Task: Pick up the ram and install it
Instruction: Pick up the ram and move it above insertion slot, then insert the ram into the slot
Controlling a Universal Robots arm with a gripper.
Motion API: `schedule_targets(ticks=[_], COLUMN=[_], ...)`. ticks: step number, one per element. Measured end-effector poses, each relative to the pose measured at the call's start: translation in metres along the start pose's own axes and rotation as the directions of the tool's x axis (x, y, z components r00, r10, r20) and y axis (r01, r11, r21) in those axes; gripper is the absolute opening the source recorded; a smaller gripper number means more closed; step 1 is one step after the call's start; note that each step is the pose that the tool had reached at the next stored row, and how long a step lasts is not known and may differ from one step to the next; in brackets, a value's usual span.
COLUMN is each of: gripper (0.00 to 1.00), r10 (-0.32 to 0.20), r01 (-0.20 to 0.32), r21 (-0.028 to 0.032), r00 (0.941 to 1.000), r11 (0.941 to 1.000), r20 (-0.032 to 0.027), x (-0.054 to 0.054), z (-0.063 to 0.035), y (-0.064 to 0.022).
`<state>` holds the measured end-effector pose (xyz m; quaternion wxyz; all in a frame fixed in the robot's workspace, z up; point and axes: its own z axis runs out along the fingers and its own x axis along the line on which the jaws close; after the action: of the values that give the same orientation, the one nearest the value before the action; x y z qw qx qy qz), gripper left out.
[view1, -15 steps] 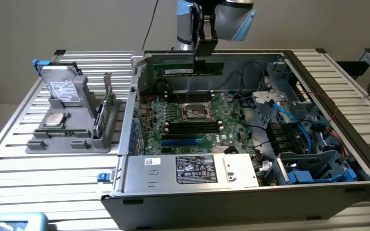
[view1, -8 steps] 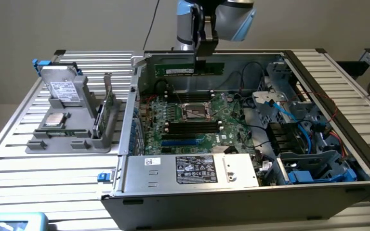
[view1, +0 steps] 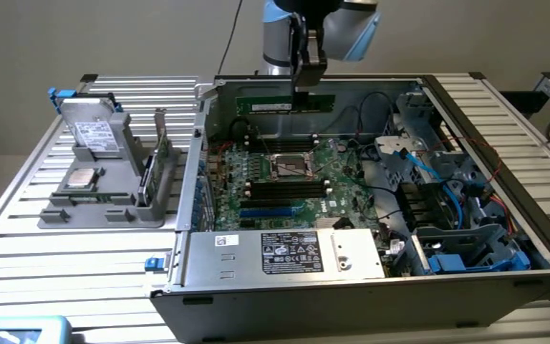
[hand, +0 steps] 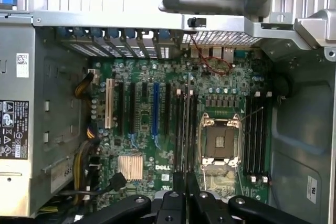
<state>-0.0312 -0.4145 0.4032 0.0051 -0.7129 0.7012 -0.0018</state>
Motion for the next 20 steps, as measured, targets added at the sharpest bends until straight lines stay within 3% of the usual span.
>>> schedule_targets(ticks=[12,20], gripper=[0.13,0.13], r10=[0.000,0.000], r01=[0.000,0.000], r21=[0.0000,0.0000], r00=[1.0000,1.0000], r11=[1.0000,1.0000], r20=[0.0002,0.0000], x=[-0.018,-0.019], z=[0.0106,0.0227], y=[-0.0055,-0.0056])
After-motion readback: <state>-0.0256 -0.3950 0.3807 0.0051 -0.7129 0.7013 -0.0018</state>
